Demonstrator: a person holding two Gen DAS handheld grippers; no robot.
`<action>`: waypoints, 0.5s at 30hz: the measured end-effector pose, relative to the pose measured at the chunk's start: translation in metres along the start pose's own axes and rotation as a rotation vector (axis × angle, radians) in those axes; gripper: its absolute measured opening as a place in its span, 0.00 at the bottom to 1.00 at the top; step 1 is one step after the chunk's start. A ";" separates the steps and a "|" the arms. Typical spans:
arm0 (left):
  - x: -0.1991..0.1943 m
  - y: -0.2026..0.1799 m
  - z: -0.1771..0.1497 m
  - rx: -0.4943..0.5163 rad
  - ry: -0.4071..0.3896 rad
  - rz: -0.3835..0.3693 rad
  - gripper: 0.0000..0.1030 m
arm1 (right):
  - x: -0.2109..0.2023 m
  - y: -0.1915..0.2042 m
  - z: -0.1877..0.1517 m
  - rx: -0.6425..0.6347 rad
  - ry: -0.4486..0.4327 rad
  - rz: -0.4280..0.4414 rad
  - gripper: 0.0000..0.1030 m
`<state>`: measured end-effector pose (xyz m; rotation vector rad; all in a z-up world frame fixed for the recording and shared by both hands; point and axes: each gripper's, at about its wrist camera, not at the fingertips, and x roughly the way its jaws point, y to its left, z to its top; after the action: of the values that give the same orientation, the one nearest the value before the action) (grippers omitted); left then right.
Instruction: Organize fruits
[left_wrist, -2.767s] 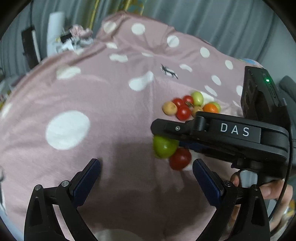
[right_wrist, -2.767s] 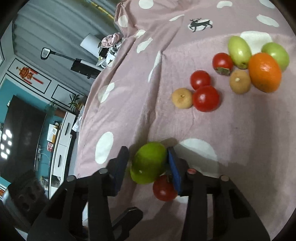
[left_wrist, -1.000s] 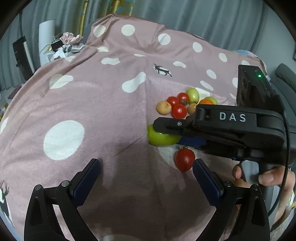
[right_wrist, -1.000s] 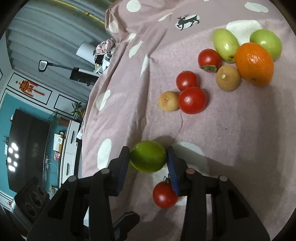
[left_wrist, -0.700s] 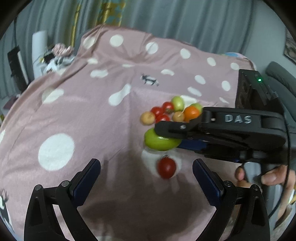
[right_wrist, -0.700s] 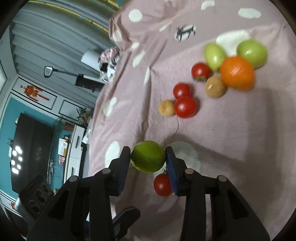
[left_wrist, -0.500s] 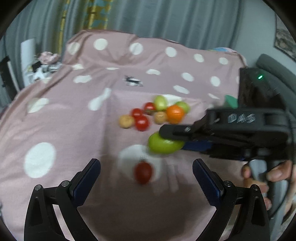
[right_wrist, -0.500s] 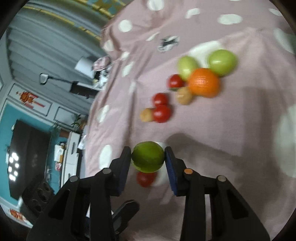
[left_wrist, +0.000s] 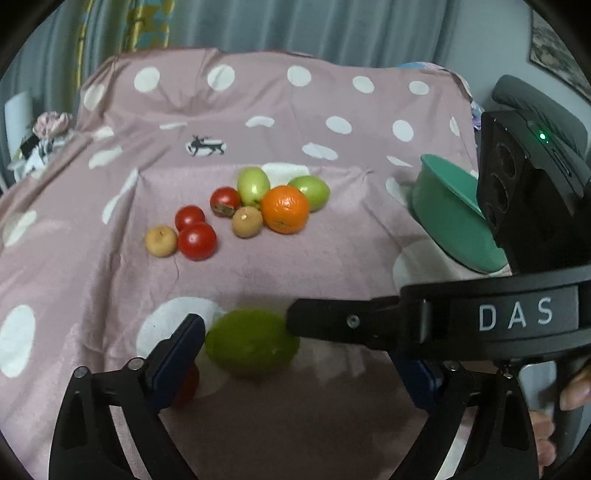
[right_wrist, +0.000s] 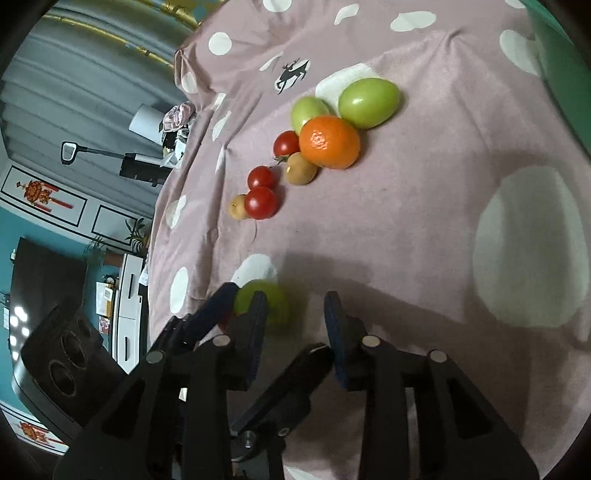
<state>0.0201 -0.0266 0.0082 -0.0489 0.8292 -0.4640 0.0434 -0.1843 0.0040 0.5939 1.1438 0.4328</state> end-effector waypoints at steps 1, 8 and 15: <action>0.000 0.002 0.000 -0.009 0.025 0.000 0.84 | 0.002 0.001 0.000 -0.002 0.007 0.003 0.37; -0.009 0.010 -0.008 0.043 0.054 0.012 0.81 | 0.020 0.015 0.002 -0.049 0.039 0.015 0.40; -0.004 0.018 -0.007 0.061 0.081 0.010 0.77 | 0.027 0.017 0.004 -0.039 0.019 0.030 0.40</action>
<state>0.0199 -0.0083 0.0024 0.0305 0.8934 -0.4846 0.0565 -0.1557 -0.0029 0.5747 1.1434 0.4857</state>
